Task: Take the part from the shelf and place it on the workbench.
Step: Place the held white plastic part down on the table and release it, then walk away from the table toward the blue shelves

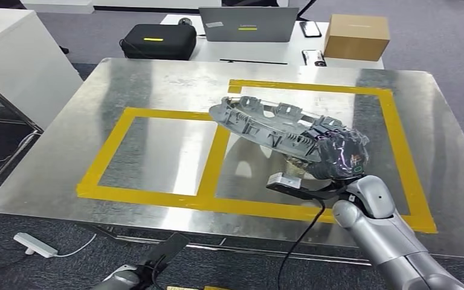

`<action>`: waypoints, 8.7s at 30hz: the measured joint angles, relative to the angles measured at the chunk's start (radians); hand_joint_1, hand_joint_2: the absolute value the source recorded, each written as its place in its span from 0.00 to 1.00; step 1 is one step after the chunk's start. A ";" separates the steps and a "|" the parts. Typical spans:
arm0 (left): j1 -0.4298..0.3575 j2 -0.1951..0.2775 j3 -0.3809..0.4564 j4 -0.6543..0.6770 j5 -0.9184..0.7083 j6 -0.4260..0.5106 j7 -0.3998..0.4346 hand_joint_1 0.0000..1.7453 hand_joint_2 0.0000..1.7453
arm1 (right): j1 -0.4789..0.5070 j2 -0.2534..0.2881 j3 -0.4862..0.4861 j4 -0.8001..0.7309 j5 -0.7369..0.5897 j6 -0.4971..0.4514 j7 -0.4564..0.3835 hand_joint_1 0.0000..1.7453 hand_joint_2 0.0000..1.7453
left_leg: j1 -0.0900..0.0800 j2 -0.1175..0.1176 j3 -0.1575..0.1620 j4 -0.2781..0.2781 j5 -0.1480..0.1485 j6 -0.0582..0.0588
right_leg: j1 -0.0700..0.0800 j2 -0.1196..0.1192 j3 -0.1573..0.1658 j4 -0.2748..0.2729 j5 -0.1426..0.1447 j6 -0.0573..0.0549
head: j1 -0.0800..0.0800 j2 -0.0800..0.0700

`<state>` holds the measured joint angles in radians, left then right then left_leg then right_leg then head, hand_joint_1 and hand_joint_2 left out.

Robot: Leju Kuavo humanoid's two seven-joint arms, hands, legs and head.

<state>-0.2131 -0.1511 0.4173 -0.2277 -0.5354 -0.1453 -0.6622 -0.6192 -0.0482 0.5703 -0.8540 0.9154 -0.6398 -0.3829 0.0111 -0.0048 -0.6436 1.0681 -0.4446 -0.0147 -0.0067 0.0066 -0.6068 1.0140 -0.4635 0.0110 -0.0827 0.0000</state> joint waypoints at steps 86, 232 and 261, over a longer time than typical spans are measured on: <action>0.000 0.011 0.005 -0.001 0.052 -0.022 -0.035 0.00 0.00 | 0.102 0.124 -0.146 -0.153 -0.528 0.383 -0.091 0.00 1.00 | 0.001 0.001 -0.075 0.206 -0.141 -0.013 | -0.002 -0.001 0.013 -0.010 0.001 -0.014 | -0.003 0.000; -0.012 -0.014 -0.004 -0.002 0.050 -0.075 -0.037 0.00 0.00 | 0.177 0.117 -0.179 -0.321 -0.523 0.281 -0.129 0.00 0.00 | -0.017 0.004 0.044 -0.066 0.004 0.037 | 0.013 -0.007 0.066 -0.024 -0.029 0.009 | 0.003 0.000; -0.013 -0.014 -0.009 -0.002 0.052 -0.076 -0.035 0.00 0.00 | 0.179 0.117 -0.180 -0.305 -0.524 0.291 -0.131 0.00 0.00 | -0.006 0.002 0.039 -0.061 0.005 0.034 | 0.008 -0.007 0.046 -0.006 -0.021 0.016 | 0.004 0.000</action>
<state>-0.2256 -0.1651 0.4086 -0.2296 -0.4831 -0.2213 -0.6975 -0.4398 0.0686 0.3906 -1.1589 0.3914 -0.3484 -0.5138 0.0056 -0.0025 -0.6048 1.0075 -0.4400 0.0193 0.0013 -0.0003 -0.5611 1.0082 -0.4846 0.0275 -0.0791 0.0000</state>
